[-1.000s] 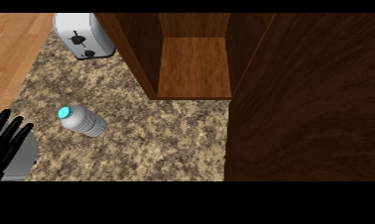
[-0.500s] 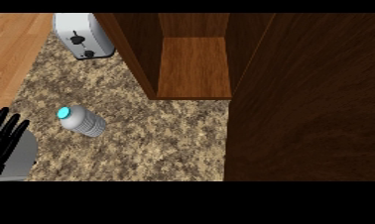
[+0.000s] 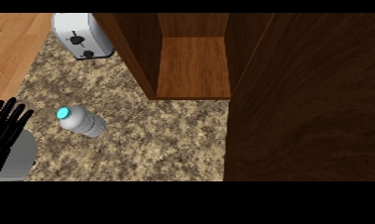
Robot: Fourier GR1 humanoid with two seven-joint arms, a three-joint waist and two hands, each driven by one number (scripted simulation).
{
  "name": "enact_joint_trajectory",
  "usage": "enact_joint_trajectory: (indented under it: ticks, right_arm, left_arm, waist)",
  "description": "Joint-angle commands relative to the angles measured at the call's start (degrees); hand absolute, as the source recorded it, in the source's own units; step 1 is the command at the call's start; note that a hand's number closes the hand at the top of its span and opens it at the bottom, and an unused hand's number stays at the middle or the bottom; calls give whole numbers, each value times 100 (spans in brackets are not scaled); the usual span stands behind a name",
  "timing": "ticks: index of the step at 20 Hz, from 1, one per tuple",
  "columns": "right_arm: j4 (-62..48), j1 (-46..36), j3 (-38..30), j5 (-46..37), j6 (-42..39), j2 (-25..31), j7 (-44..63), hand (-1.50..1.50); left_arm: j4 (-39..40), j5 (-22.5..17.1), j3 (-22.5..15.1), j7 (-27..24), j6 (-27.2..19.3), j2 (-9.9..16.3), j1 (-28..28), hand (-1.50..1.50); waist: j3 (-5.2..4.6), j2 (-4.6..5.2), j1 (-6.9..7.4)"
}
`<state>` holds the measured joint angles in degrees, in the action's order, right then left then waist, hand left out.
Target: Pick up the bottled water, place it into the cabinet and close the cabinet
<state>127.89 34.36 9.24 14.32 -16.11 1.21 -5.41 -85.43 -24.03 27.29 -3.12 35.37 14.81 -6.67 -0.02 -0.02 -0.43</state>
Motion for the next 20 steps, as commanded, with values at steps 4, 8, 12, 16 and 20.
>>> enact_joint_trajectory:
  ticks: [4,8,12,16,20]
  right_arm:
    - [739,450,238,56,39,36,262,-150]
    - [-67,274,-3,132,-240,73,-356,-150]
    - [204,416,259,-177,-39,2,-193,-150]
    - [136,609,408,-152,-248,19,-435,-150]
    - [-123,406,173,-10,-288,69,-484,-150]
  left_arm:
    - [1604,709,-47,-737,133,305,804,-150]
    - [2758,1100,-36,-1283,122,434,1201,-150]
    - [3229,1354,-157,-1656,-5,313,1243,-150]
    - [4212,1231,20,-1902,339,618,1510,-150]
    - [4898,1460,-62,-2191,221,564,1873,-150]
  waist:
    - [-5,1,-51]
    - [-7,18,-86]
    - [-6,10,-49]
    - [-12,19,-87]
    - [-14,36,-106]
